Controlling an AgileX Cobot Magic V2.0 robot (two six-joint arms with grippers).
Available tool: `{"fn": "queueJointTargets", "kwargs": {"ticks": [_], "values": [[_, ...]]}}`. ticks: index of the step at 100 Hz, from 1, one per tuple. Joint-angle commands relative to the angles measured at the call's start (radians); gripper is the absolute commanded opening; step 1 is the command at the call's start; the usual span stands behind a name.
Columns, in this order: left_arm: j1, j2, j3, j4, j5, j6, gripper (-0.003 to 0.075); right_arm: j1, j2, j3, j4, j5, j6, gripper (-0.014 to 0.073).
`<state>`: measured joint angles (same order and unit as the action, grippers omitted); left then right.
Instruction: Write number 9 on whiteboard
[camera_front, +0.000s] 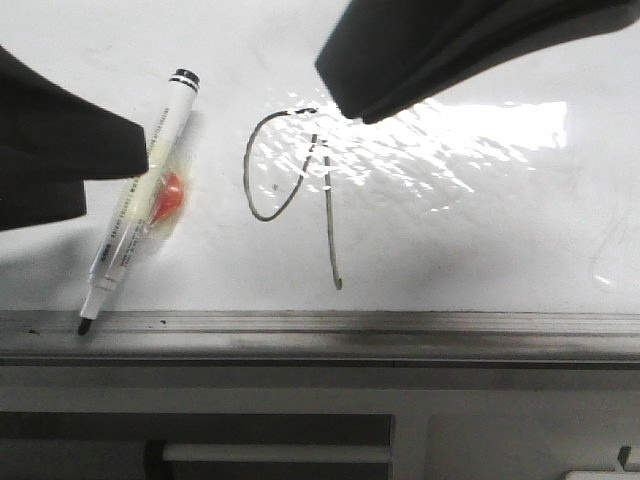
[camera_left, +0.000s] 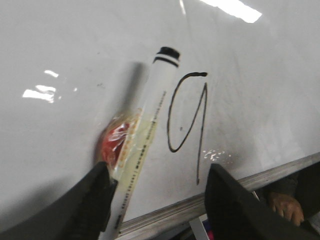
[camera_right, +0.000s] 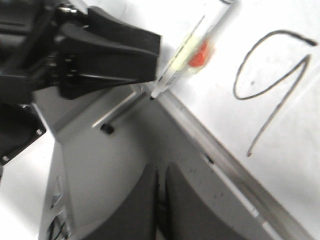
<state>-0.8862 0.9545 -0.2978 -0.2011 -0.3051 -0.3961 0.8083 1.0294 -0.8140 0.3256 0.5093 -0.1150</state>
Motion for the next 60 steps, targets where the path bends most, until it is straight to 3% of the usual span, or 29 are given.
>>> {"fn": "queueJointTargets", "kwargs": {"ticks": [1,7,22,47,60], "values": [[0.001,-0.09,-0.024,0.063,-0.045,0.026,0.0335,0.002,-0.061,0.028,-0.029,-0.144,-0.003,-0.0061],[0.001,-0.149,-0.024,0.105,-0.041,0.026,0.0258,0.002,-0.1,0.085,-0.057,-0.209,-0.003,-0.0061],[0.001,-0.311,-0.024,0.258,0.02,0.049,-0.0022,0.002,-0.219,0.247,-0.097,-0.363,-0.008,-0.0061],[0.001,-0.565,-0.024,0.426,0.387,0.071,-0.002,0.002,-0.527,0.515,-0.116,-0.638,-0.01,-0.0061],[0.001,-0.668,-0.024,0.443,0.53,0.071,-0.002,0.002,-0.696,0.613,-0.118,-0.671,-0.01,-0.0061]]}}
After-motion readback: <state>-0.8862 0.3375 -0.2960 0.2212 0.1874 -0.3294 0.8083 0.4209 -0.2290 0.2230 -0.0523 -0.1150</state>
